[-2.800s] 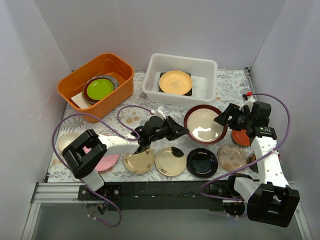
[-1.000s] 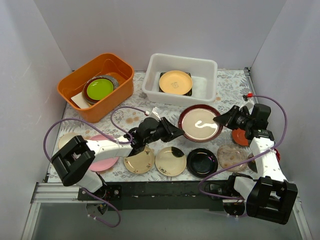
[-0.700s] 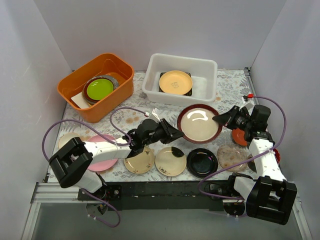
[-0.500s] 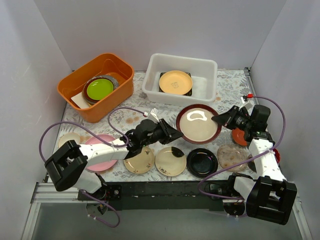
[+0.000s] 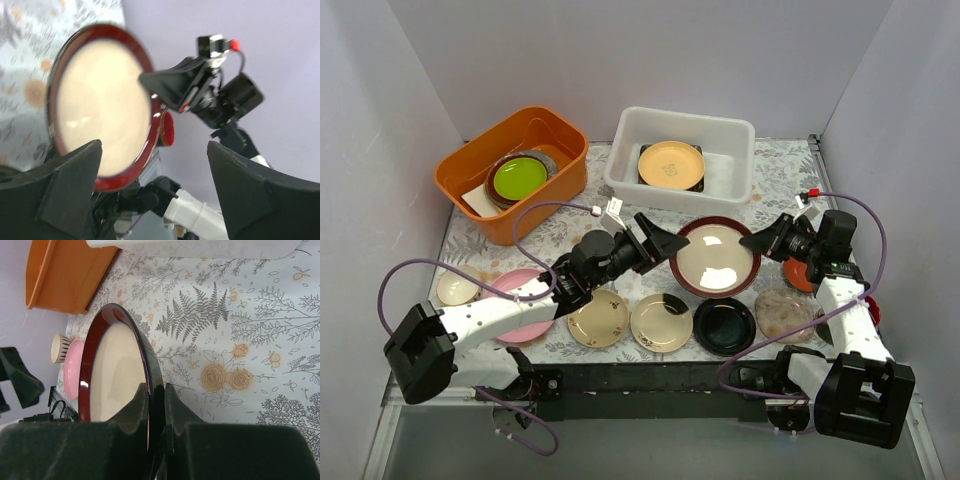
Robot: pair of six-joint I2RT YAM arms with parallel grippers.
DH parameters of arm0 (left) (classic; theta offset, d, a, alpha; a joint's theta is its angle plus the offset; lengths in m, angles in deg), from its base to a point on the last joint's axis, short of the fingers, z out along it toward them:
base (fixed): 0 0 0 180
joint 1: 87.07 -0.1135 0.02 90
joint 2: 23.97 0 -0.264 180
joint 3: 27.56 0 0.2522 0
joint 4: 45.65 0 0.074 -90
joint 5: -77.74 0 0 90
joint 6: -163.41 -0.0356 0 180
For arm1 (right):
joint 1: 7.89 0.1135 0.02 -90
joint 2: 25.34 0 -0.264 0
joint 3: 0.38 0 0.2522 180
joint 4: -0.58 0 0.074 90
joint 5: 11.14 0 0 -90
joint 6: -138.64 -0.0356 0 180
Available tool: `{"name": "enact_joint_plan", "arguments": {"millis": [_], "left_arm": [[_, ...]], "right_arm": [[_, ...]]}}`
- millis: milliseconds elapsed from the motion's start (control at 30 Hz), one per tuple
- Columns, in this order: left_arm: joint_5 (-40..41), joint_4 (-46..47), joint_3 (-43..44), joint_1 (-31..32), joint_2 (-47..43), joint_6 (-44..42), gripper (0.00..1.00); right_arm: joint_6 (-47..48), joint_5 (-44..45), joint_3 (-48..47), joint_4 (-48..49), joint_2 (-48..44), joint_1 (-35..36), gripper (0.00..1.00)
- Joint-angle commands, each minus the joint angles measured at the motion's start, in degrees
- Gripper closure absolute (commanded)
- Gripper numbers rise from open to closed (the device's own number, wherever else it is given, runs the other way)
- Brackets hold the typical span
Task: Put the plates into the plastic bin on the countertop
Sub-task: Place the plate in the plastic bin.
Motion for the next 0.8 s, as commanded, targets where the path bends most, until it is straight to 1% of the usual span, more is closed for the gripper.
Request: {"name": "enact_joint_plan", "arguments": {"millis": [0,100,333,433,533,767], "left_arm": [[4.5,-2.8,4.6,-0.3,-4.4,-4.0,0.10],[6.3,-6.8,5.6,-0.3,-5.3,-5.7,0.07],[9.4,-14.9,5.3,-0.3,-7.9,-7.1,0.06],[9.4,-17.2,5.0,-0.3,-8.2,-7.4,0.05],[9.0,-17.5,5.0,-0.3,-8.2,-7.7,0.04],[8.9,-20.2,5.4,-0.3,-7.5,-8.6,0.02]], "right_arm": [[-2.3,-4.8,-3.9,4.9,-0.6,0.4,0.99],[-3.4,-4.8,-5.1,5.9,0.3,0.4,0.99],[-6.2,-4.5,-9.9,8.8,3.5,0.3,0.99],[-8.4,-4.5,-11.2,10.8,5.4,0.4,0.99],[-11.1,-4.4,-13.1,14.9,7.9,0.4,0.99],[-13.0,-3.9,-24.6,16.7,16.0,1.4,0.99]]}}
